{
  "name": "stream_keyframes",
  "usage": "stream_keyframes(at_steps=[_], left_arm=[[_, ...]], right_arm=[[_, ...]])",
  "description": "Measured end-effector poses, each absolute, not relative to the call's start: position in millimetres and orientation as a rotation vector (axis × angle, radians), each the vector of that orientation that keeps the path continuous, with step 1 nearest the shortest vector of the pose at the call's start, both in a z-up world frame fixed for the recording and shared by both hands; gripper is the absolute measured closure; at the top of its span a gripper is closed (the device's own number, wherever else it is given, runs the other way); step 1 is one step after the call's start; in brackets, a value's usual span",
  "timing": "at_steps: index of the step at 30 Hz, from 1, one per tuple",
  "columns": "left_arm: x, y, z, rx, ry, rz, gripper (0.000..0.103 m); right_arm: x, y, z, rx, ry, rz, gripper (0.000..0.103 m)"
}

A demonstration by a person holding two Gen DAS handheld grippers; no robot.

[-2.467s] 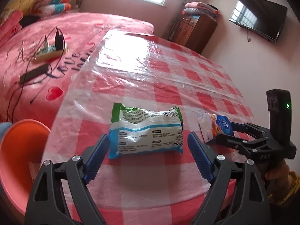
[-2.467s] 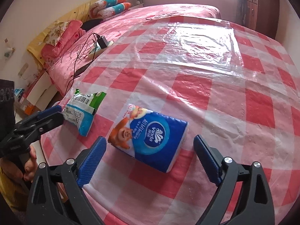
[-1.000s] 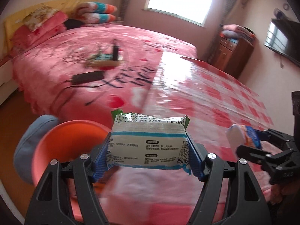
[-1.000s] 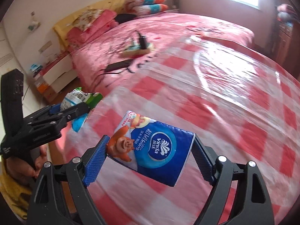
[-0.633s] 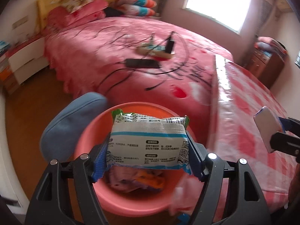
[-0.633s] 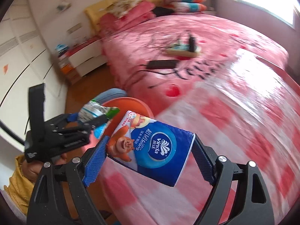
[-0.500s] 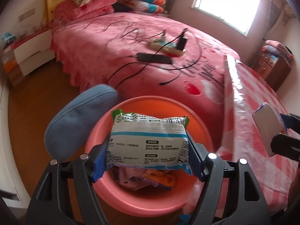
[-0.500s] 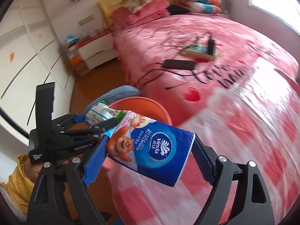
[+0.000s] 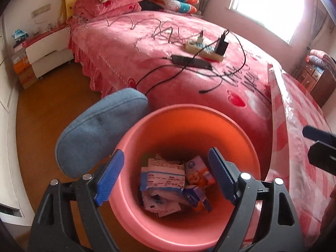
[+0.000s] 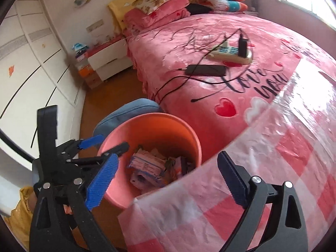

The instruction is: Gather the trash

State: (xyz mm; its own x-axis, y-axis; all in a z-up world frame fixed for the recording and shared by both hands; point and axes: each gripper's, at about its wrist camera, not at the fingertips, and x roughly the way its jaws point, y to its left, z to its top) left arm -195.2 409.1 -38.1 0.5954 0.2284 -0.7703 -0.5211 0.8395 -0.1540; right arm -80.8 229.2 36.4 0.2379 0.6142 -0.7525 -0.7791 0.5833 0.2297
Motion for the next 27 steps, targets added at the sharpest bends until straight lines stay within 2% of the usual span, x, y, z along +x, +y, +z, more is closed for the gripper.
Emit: stream_keyframes(at_steps=[14,27], left_arm=[[-189,366,14,-0.272,0.664,0.404,0.007],[-165,297,57,-0.204,0.608,0.284,0.006]], right_arm=[[-67,138,47,-0.051,0.870,0.772,0.009],[-70,60,72,-0.002,0.742,0.604,0.009]])
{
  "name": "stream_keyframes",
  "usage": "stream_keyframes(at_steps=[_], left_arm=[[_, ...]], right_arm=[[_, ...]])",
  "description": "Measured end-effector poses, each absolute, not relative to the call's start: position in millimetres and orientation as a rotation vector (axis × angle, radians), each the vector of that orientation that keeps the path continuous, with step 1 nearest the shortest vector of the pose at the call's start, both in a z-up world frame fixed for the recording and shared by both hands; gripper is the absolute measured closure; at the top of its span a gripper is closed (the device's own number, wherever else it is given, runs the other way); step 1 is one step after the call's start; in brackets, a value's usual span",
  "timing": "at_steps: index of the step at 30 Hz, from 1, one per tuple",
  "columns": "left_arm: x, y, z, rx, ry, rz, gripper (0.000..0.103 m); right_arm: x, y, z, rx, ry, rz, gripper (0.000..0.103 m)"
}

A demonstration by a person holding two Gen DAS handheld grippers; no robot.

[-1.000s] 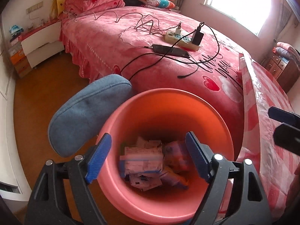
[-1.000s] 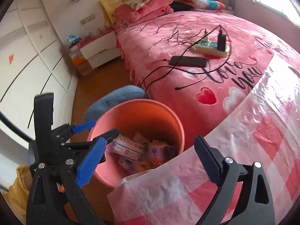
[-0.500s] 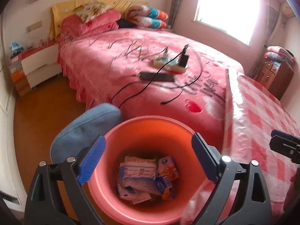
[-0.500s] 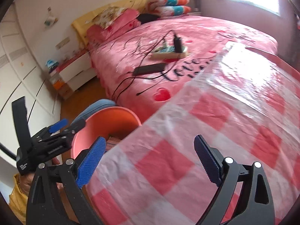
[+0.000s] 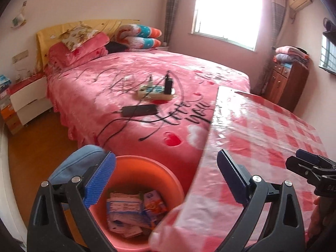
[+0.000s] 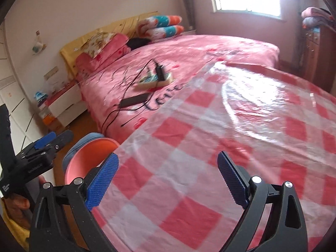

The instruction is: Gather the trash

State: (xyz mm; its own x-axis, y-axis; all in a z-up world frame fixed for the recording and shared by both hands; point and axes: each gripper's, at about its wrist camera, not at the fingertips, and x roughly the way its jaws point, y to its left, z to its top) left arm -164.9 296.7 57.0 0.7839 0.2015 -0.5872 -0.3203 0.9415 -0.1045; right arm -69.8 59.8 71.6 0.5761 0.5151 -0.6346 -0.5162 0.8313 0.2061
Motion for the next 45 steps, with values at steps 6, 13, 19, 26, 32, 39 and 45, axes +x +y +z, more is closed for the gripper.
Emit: stream_keyframes(at_steps=[6,13,19,26,32,39,45], left_arm=[[-150,260,65,-0.178,0.603,0.230,0.005],[-133,217,69,-0.154,0.610,0.160,0.005],[-119,179,68,-0.118,0.627,0.098,0.005],[-103,137,68,-0.083,0.645,0.031,0.005],[-94,107,66,-0.053,0.659,-0.013,0.005],[-84,73,67,-0.013,0.663,-0.049,0.005],[-78,47,68,0.018,0.655,-0.071,0.005]], right_arm=[[-69,19,80,0.020,0.690,0.509,0.009],[-68,-28,83,0.034,0.634,0.385,0.009],[-70,-64,81,0.045,0.596,0.291,0.009],[-69,-99,77,0.074,0.583,0.227,0.009],[-68,-123,78,0.094,0.564,0.174,0.009],[-70,-146,78,0.094,0.532,0.104,0.009],[-70,-164,78,0.091,0.510,0.055,0.009]])
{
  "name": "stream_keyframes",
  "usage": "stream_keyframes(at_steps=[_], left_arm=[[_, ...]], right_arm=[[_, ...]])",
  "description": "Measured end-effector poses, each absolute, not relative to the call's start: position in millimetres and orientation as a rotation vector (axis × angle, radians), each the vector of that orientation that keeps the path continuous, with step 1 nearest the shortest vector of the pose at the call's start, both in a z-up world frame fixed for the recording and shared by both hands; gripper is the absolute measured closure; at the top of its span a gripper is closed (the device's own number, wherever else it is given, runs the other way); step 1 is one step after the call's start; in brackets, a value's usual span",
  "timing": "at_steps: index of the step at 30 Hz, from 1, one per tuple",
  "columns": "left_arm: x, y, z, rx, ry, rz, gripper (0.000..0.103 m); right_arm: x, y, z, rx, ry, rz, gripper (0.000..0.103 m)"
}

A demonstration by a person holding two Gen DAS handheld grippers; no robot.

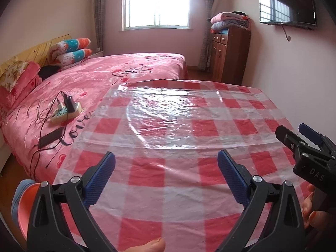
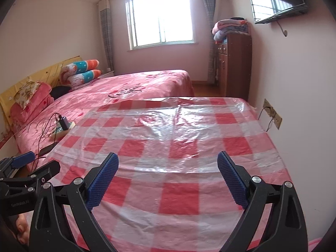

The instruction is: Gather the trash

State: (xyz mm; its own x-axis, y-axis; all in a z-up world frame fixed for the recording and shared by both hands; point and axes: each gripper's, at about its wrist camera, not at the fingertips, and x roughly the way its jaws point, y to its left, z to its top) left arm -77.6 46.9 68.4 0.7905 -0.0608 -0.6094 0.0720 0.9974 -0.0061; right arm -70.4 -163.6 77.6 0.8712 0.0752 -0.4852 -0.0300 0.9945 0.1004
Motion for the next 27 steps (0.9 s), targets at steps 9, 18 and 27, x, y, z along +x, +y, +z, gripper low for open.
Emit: stream_keyframes(at_steps=[9,18,27], left_arm=[[-67,18,61,0.020,0.677,-0.081,0.005],[-62,4,53,0.020,0.697,-0.076,0.005],[-63,-4,48,0.029,0.704,-0.080,0.005]], right_arm=[[-71,-185,76,0.086,0.485,-0.012,0.009],[-74,-197,74,0.080,0.471,-0.044,0.009],[-76,-202,73,0.080,0.466,-0.052,0.009]])
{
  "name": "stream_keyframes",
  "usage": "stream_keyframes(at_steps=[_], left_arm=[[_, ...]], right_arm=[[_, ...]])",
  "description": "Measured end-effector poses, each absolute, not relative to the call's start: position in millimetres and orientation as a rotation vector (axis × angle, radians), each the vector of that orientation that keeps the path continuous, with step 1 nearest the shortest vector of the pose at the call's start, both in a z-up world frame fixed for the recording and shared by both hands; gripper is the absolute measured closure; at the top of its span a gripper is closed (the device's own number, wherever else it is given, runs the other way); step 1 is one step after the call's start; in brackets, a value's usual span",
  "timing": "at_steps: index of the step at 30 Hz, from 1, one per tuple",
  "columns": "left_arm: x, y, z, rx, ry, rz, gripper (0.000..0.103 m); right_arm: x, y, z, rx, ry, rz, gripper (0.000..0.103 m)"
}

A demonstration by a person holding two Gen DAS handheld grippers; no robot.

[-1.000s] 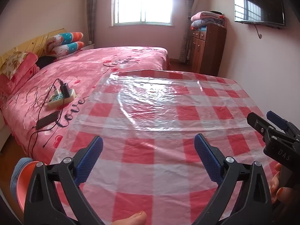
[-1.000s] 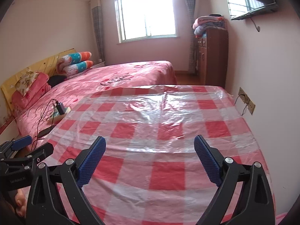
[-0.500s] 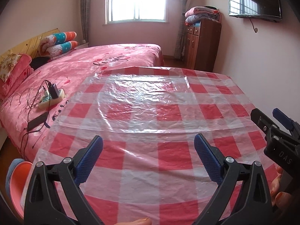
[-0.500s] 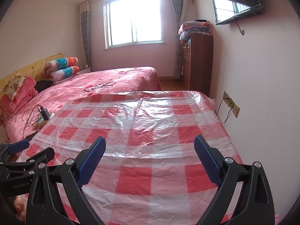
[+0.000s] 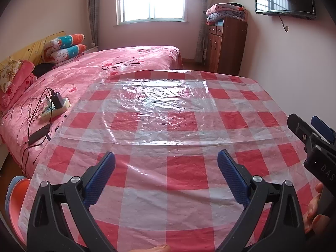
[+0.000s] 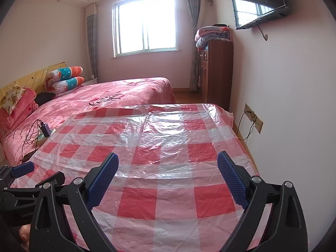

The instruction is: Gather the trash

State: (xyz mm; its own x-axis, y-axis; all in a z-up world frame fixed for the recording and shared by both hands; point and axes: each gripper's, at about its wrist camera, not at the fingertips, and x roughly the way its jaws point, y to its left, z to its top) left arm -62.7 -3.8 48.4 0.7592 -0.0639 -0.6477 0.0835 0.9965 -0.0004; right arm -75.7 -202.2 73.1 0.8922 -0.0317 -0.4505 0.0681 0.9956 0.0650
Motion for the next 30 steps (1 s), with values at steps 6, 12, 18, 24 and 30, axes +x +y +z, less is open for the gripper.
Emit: stream_keyframes(at_steps=[6,12,18,24,30], left_arm=[[-62.0,-6.8,45.5,0.028,0.708,-0.085,0.005],[-61.8,-7.5,44.8,0.028,0.710,-0.085,0.005],[-59.8,-9.5,42.6,0.025,0.715,-0.086,0.005],[-59.1,-9.8,41.8,0.023,0.717,-0.089,0.005],[-58.2,-10.0,40.5,0.019,0.719,-0.094,0.005]], right_arm=[[-75.8,-203.2,72.4,0.081,0.469,-0.050,0.009],[-75.3,-204.8,72.1,0.084,0.472,-0.046,0.009],[-73.4,-203.6,71.1,0.082,0.478,-0.039,0.009],[-72.8,-202.1,70.6,0.083,0.481,-0.036,0.009],[-72.0,-200.6,69.2,0.082,0.485,-0.035,0.009]])
